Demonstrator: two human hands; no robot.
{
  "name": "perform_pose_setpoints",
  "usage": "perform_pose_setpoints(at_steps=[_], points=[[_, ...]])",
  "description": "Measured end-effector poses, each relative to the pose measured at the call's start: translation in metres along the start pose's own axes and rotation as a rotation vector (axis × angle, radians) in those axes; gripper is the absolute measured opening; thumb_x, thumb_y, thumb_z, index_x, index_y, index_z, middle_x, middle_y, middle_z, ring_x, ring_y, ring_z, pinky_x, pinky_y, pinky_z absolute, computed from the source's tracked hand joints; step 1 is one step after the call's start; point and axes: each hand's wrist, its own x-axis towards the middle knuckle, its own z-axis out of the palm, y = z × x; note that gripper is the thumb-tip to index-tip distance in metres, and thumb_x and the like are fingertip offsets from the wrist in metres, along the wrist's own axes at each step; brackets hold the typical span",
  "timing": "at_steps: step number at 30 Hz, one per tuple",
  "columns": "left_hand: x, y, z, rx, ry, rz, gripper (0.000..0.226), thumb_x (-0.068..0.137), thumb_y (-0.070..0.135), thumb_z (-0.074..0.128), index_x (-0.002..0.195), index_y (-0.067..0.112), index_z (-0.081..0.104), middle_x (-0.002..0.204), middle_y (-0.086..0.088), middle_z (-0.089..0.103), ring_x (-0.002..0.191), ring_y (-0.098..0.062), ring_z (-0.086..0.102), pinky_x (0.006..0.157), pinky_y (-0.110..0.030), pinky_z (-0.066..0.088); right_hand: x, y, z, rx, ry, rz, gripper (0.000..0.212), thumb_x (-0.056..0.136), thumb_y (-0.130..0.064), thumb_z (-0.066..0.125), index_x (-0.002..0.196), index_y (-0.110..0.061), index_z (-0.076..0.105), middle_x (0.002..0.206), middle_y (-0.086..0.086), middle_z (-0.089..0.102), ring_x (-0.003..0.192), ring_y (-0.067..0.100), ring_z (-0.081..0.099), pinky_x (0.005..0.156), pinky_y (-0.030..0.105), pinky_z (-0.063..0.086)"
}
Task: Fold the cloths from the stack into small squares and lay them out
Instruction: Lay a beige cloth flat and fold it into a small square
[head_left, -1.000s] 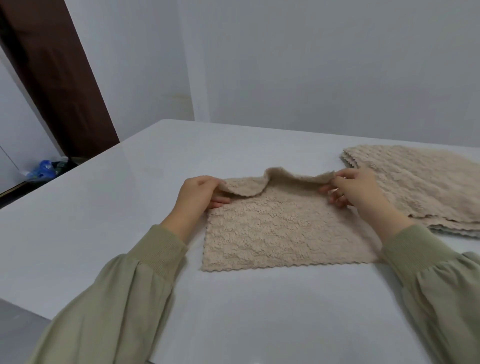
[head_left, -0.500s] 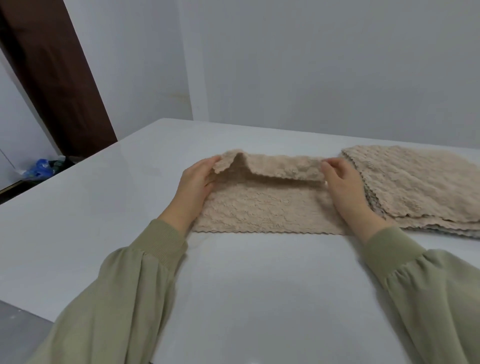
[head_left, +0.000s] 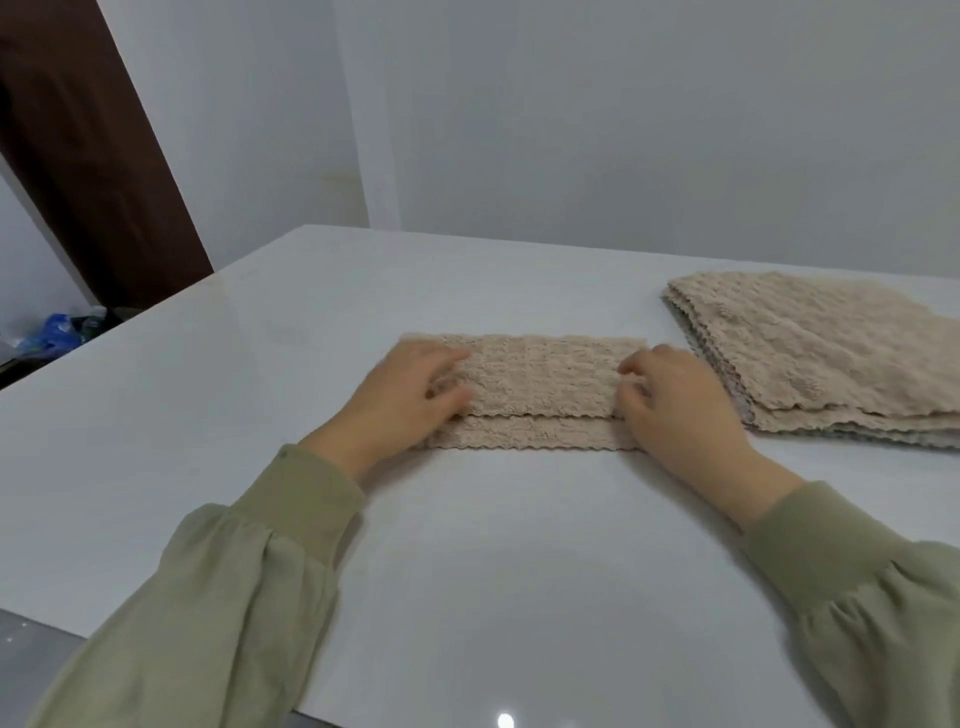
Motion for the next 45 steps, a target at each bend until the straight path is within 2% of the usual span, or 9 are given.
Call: perform_pose_setpoints(at_steps=[4, 11, 16, 20, 26, 31, 36, 41, 45], points=[[0.006, -0.005, 0.022, 0.264, -0.277, 0.029, 0.063, 0.094, 0.052, 0.039, 0.148, 0.026, 0.021, 0.156, 0.002, 0.018, 0.144, -0.017, 0.012, 0.117, -0.037, 0.010, -0.004, 0.000, 0.014, -0.162, -0.211, -0.060, 0.036, 0.092, -0.030, 0.045, 0.123, -0.015, 0.054, 0.123, 0.004, 0.056, 0.114, 0.025, 0.046, 0.094, 0.036, 0.035], [0.024, -0.004, 0.030, 0.225, -0.121, -0.049, 0.056, 0.093, 0.049, 0.043, 0.143, 0.027, 0.035, 0.152, 0.004, 0.030, 0.142, -0.015, 0.019, 0.116, -0.043, 0.015, 0.027, 0.009, 0.025, -0.045, -0.226, 0.013, 0.038, 0.091, -0.029, 0.048, 0.126, -0.014, 0.054, 0.130, 0.005, 0.055, 0.119, 0.025, 0.045, 0.102, 0.041, 0.033], [0.008, -0.003, 0.014, 0.020, -0.028, 0.022, 0.036, 0.088, 0.024, 0.064, 0.123, 0.020, 0.060, 0.127, 0.005, 0.057, 0.123, -0.015, 0.044, 0.102, -0.027, 0.032, 0.024, 0.023, 0.013, 0.159, 0.058, 0.160, 0.025, 0.092, -0.012, 0.046, 0.107, -0.002, 0.063, 0.105, 0.017, 0.061, 0.099, 0.031, 0.053, 0.084, 0.035, 0.039], [0.005, -0.005, 0.006, 0.007, 0.020, -0.047, 0.028, 0.084, 0.019, 0.068, 0.112, 0.021, 0.067, 0.109, 0.007, 0.062, 0.109, -0.012, 0.051, 0.094, -0.026, 0.039, 0.023, 0.042, 0.013, 0.067, -0.061, 0.220, 0.025, 0.091, -0.021, 0.052, 0.106, -0.005, 0.064, 0.098, 0.014, 0.063, 0.093, 0.030, 0.055, 0.075, 0.031, 0.038], [0.004, -0.006, 0.007, 0.015, 0.035, -0.089, 0.021, 0.084, 0.015, 0.067, 0.104, 0.021, 0.071, 0.101, 0.008, 0.063, 0.103, -0.012, 0.053, 0.092, -0.027, 0.041, 0.019, 0.033, 0.015, 0.049, -0.151, 0.173, 0.040, 0.082, -0.013, 0.057, 0.122, -0.010, 0.058, 0.121, 0.012, 0.052, 0.118, 0.030, 0.043, 0.099, 0.035, 0.034], [0.007, -0.003, 0.009, 0.026, 0.119, -0.122, 0.014, 0.087, 0.015, 0.062, 0.098, 0.017, 0.072, 0.099, 0.005, 0.065, 0.100, -0.014, 0.055, 0.087, -0.024, 0.040, 0.024, 0.034, 0.019, 0.072, -0.009, 0.128, 0.016, 0.081, -0.008, 0.061, 0.094, -0.006, 0.071, 0.103, 0.014, 0.062, 0.105, 0.033, 0.051, 0.090, 0.034, 0.037], [0.002, 0.005, -0.001, -0.055, 0.366, -0.050, 0.008, 0.084, 0.010, 0.065, 0.087, 0.013, 0.072, 0.089, 0.004, 0.066, 0.093, -0.016, 0.059, 0.088, -0.030, 0.044, 0.021, 0.024, 0.009, 0.088, 0.302, 0.002, 0.008, 0.081, -0.005, 0.063, 0.078, -0.001, 0.069, 0.089, 0.015, 0.064, 0.090, 0.033, 0.055, 0.081, 0.038, 0.040], [-0.005, -0.002, -0.006, -0.021, 0.038, -0.011, 0.010, 0.078, 0.009, 0.071, 0.081, 0.017, 0.073, 0.083, 0.010, 0.062, 0.085, -0.009, 0.057, 0.086, -0.028, 0.045, 0.012, 0.034, 0.011, -0.065, 0.032, -0.050, 0.013, 0.076, -0.007, 0.054, 0.076, -0.004, 0.066, 0.082, 0.014, 0.064, 0.083, 0.035, 0.053, 0.075, 0.037, 0.040], [-0.006, 0.001, -0.004, -0.041, 0.025, 0.000, 0.011, 0.076, 0.006, 0.071, 0.080, 0.017, 0.072, 0.080, 0.010, 0.061, 0.080, -0.007, 0.055, 0.081, -0.026, 0.046, 0.013, 0.031, 0.010, 0.032, 0.005, -0.119, 0.015, 0.068, 0.006, 0.059, 0.074, -0.007, 0.064, 0.084, 0.010, 0.063, 0.086, 0.033, 0.053, 0.077, 0.036, 0.040]])
